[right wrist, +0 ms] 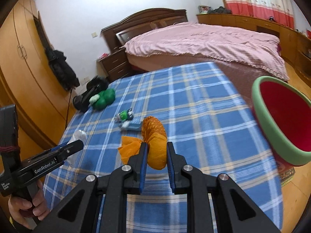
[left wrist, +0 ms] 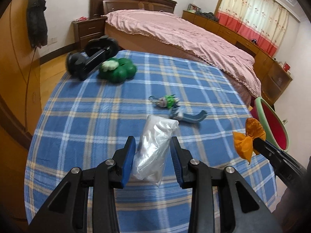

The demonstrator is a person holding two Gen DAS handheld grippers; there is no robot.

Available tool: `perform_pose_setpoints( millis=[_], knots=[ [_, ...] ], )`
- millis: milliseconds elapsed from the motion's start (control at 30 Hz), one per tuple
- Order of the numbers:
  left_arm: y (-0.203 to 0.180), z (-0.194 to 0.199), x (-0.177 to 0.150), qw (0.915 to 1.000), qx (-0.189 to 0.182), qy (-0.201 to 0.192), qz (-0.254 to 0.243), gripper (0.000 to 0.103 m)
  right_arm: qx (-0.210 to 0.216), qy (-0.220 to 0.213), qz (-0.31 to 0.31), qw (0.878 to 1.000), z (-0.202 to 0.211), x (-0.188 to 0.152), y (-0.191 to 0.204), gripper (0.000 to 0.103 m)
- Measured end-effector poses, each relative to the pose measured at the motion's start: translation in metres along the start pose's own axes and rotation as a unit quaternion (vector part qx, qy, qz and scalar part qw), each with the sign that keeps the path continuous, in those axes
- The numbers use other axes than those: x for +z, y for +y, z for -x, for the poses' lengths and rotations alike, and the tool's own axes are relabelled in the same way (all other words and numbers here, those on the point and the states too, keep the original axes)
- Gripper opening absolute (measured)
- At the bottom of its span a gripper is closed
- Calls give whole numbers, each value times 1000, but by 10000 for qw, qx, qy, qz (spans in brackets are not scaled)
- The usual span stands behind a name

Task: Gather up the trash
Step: 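Carry the white bag and orange cloth toward the red bin with both tools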

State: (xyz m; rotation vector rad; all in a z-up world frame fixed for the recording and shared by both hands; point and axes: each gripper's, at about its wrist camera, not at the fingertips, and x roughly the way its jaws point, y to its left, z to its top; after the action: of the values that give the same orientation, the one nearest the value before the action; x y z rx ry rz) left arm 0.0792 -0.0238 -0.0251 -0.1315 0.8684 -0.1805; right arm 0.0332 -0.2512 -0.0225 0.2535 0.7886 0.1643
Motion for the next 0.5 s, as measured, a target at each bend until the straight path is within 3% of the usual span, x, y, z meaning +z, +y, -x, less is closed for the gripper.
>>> perform_pose_setpoints(
  millis=[500],
  knots=[
    [-85,-9,20,9965,-488,0,-682,37,-565,-425,-726,9948,40,11,-73,21]
  ],
)
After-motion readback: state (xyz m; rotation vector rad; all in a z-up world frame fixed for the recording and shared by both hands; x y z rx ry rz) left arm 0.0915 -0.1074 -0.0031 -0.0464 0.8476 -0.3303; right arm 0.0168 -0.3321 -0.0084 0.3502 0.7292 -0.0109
